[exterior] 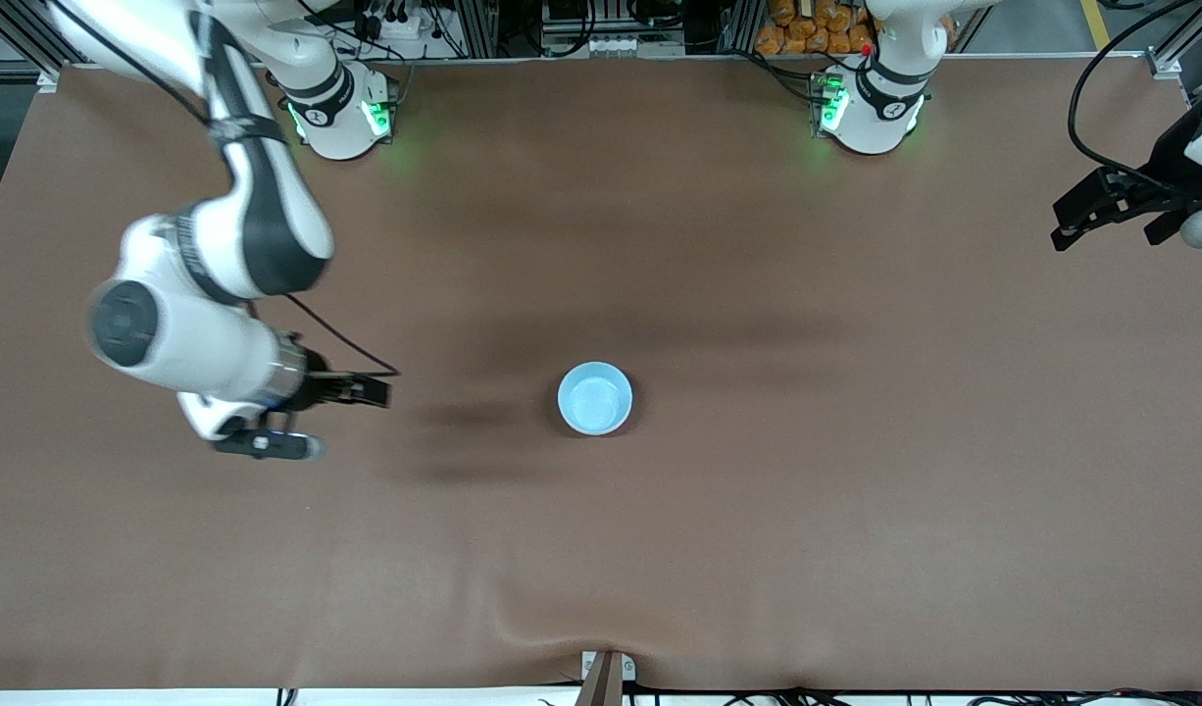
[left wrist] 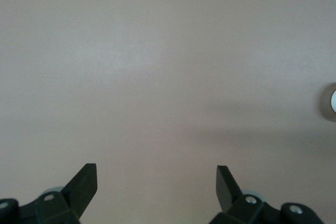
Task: Stack pink and blue bowls on white bowl
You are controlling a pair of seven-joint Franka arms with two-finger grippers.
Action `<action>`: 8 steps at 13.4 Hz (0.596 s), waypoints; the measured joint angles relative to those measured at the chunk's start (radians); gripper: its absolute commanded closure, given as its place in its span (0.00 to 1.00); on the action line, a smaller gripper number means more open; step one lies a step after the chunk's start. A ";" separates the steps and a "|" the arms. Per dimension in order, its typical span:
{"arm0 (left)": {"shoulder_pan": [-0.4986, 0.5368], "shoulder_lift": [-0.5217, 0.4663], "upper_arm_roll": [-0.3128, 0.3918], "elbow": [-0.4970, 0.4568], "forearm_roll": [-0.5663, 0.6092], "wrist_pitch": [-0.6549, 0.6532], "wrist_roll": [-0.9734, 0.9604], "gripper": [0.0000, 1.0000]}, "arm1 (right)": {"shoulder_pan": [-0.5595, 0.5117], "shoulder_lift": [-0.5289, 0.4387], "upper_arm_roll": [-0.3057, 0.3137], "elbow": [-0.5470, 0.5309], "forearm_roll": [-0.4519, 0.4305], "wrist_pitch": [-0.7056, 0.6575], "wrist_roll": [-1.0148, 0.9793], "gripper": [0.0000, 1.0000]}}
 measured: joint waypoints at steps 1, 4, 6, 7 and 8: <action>0.000 0.000 0.002 0.002 0.000 -0.003 0.000 0.00 | -0.039 -0.037 -0.001 -0.026 -0.001 -0.010 -0.062 0.00; 0.002 0.000 0.004 0.004 0.000 -0.005 0.000 0.00 | -0.148 -0.143 -0.003 -0.061 -0.009 -0.091 -0.208 0.00; 0.003 0.000 0.005 0.004 0.000 -0.007 0.000 0.00 | -0.192 -0.198 -0.002 -0.069 -0.043 -0.145 -0.270 0.00; 0.003 0.000 0.005 0.005 0.000 -0.011 0.000 0.00 | -0.205 -0.219 -0.002 -0.071 -0.060 -0.163 -0.290 0.00; 0.003 0.000 0.006 0.005 0.000 -0.016 0.000 0.00 | -0.213 -0.237 0.000 -0.071 -0.076 -0.176 -0.301 0.00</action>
